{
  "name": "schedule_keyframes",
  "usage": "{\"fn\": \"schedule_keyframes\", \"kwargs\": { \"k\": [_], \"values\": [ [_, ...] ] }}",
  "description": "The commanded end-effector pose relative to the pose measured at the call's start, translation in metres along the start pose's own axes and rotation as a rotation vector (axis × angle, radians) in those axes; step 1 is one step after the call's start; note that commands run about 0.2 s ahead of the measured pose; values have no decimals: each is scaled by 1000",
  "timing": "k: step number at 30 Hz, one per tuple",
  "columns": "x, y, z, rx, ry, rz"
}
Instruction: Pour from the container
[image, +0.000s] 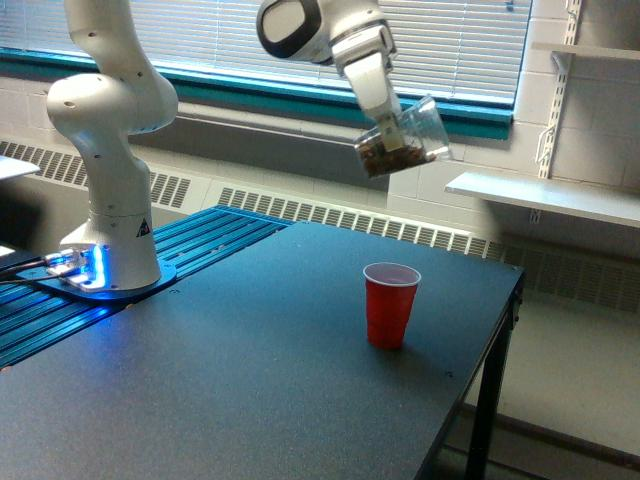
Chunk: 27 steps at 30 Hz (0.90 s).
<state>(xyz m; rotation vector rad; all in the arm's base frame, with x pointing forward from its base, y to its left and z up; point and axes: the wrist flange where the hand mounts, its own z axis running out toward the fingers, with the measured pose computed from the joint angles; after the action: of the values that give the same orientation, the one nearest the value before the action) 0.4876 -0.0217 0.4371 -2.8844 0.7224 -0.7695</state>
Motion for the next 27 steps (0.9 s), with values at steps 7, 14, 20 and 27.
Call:
{"fn": "schedule_keyframes", "kwargs": {
  "k": [7, 14, 20, 27],
  "values": [
    [-32, 6, 8, 8, -44, -88],
    [-52, -1, 13, -13, -56, -181],
    [-62, 2, 22, -44, -77, -207],
    [-73, 9, 30, -68, -104, -215]
  ]
}}
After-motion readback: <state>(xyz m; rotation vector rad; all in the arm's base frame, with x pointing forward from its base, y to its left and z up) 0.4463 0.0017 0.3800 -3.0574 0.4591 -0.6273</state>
